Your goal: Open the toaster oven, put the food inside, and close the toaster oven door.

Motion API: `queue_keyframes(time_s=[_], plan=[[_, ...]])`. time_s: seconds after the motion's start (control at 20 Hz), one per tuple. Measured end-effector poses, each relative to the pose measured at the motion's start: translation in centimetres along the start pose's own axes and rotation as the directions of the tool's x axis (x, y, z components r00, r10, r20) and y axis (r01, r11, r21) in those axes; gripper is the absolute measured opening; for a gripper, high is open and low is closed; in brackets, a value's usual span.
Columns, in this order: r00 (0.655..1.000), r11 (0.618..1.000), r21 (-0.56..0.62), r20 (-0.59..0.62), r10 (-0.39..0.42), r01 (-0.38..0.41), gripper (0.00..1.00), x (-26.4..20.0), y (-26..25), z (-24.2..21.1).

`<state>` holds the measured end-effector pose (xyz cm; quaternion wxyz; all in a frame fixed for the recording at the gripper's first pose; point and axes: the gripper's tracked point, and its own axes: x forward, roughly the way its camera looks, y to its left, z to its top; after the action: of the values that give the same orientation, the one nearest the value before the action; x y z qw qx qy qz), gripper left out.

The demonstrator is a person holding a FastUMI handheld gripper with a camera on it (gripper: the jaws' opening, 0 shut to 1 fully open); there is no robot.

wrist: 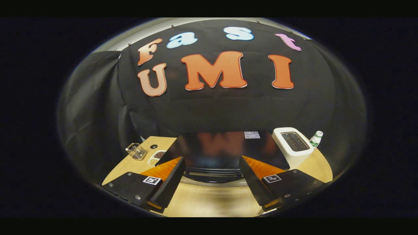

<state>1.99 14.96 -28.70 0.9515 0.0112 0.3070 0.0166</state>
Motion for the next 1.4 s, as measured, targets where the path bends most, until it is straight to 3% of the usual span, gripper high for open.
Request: queue_keyframes(time_s=[0.4, 0.5, 0.75, 1.1, 1.3, 1.4], plan=[[0.993, 0.997, -0.031, -0.091, -0.080, 0.078, 0.94, 3.6, 0.0, -4.1], [0.992, 0.992, -0.075, -0.055, -0.111, 0.106, 0.92, 4.2, -0.3, -3.8], [0.994, 0.990, -0.089, -0.004, -0.108, 0.107, 0.88, 3.4, 0.1, -4.0], [0.997, 0.992, -0.110, 0.067, -0.048, 0.055, 0.71, 0.0, 1.3, -6.5], [0.996, 0.990, -0.141, -0.084, -0.006, -0.006, 0.71, -2.4, 2.0, -10.4], [0.977, 0.991, -0.120, -0.212, 0.038, -0.064, 0.71, -3.8, 2.6, -13.4]])
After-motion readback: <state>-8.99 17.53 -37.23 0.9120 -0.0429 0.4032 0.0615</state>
